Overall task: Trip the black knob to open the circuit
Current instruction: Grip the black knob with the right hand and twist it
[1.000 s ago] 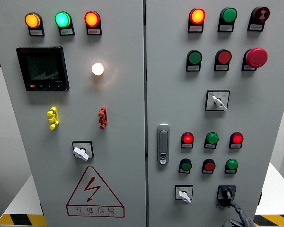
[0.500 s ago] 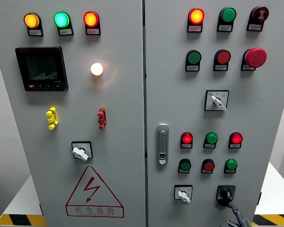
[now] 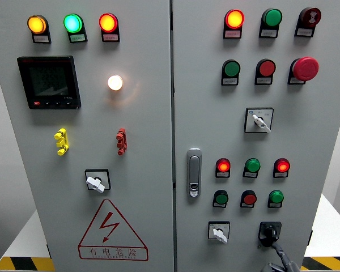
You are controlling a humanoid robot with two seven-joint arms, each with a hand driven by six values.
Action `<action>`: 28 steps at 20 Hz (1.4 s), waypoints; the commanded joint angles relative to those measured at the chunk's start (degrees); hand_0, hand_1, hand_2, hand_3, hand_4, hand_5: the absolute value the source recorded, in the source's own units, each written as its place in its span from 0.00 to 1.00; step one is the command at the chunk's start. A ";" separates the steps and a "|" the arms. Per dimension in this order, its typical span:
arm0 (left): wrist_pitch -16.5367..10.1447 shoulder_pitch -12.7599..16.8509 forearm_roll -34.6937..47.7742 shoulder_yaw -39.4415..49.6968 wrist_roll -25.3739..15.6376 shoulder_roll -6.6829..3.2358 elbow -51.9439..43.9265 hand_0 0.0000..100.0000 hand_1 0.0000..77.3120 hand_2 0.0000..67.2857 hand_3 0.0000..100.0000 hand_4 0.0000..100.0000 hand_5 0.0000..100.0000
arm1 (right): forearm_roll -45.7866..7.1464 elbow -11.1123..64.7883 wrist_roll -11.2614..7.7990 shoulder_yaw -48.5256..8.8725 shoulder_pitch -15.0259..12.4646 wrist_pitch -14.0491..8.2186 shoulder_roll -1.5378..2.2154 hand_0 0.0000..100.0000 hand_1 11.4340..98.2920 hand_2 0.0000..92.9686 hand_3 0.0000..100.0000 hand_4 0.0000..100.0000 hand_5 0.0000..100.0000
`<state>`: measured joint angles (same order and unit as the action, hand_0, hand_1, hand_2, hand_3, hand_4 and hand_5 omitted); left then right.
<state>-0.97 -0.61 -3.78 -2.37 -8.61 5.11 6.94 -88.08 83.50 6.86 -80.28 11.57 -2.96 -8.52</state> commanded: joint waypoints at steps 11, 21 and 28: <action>0.00 0.00 0.00 0.00 0.00 -0.01 0.00 0.00 0.04 0.19 0.21 0.07 0.01 | 0.45 1.05 0.96 0.82 0.04 0.06 0.00 1.00 0.80 0.02 0.83 0.90 1.00; 0.00 0.08 0.00 0.00 0.00 0.08 0.00 0.00 0.04 0.19 0.21 0.07 0.01 | 0.46 2.01 1.67 1.26 0.04 0.06 0.00 1.00 0.80 0.02 0.84 0.90 1.00; 0.00 0.00 0.00 0.00 0.00 -0.01 0.00 0.00 0.04 0.19 0.21 0.07 0.01 | 0.37 1.75 1.32 1.52 -0.05 0.15 0.08 1.00 0.79 0.02 0.84 0.91 1.00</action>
<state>-0.97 -0.60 -3.78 -2.37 -8.61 5.12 6.94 -87.63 85.50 8.49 -78.91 11.56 -2.90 -8.52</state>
